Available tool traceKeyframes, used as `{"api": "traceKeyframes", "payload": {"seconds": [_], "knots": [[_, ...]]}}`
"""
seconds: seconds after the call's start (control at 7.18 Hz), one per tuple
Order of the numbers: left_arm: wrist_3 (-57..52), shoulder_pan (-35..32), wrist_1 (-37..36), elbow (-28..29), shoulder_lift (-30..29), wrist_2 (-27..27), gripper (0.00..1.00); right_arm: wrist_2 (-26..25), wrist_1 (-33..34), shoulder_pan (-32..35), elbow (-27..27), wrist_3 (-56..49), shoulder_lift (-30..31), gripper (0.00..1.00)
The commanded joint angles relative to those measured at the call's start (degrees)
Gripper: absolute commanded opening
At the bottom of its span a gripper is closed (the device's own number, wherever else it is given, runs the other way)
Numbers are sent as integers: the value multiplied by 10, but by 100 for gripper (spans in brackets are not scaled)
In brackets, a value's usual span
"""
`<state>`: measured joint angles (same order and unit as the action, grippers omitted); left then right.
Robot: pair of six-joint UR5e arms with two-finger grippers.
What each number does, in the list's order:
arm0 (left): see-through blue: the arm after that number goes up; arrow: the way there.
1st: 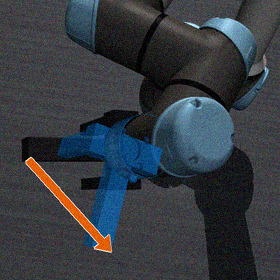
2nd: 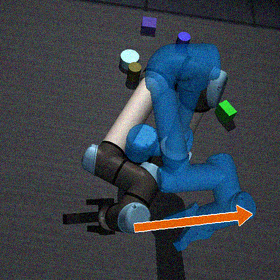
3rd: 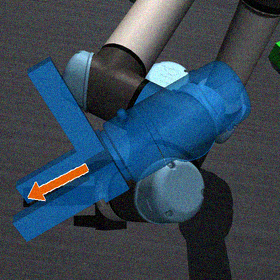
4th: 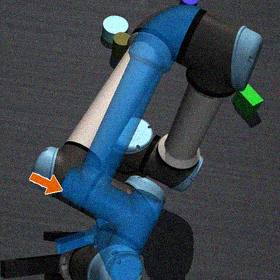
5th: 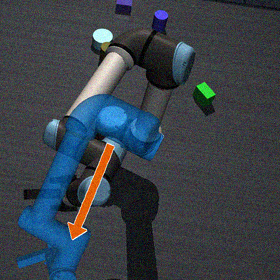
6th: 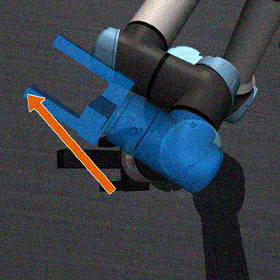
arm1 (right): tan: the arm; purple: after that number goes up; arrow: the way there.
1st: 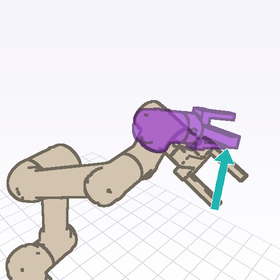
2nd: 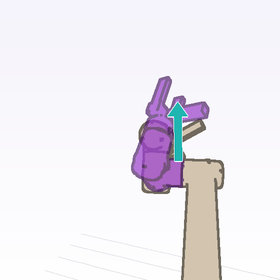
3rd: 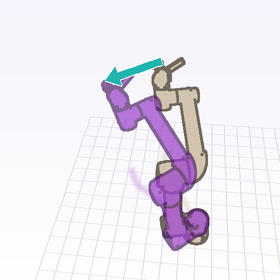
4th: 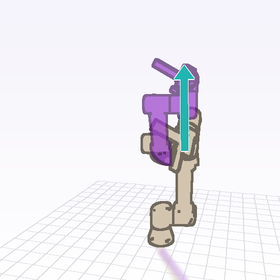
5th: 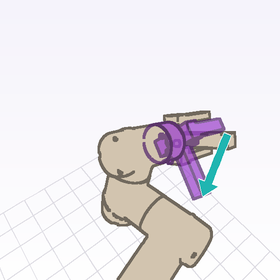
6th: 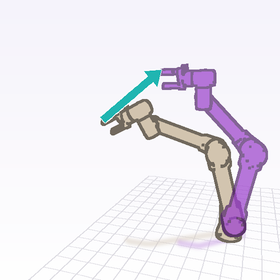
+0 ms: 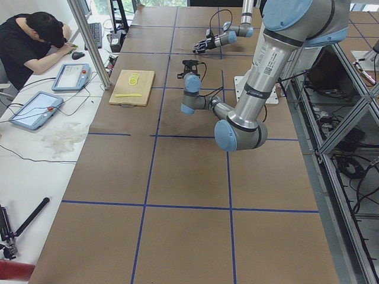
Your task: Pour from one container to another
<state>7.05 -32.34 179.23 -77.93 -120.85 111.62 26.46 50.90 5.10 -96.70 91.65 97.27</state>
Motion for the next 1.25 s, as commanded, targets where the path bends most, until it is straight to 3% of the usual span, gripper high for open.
{"api": "traceKeyframes", "payload": {"seconds": [0.0,0.42,0.84,1.11], "knots": [[0,0,1,0,0,0,0,2,-1,1,-9,-8,-2,0],[0,0,1,0,0,0,0,1,-4,11,-40,-137,-2,0],[0,0,0,0,0,-1,0,17,-131,46,-38,-246,-23,0],[0,0,0,0,0,-1,0,15,-131,50,-38,-276,-83,0]]}}
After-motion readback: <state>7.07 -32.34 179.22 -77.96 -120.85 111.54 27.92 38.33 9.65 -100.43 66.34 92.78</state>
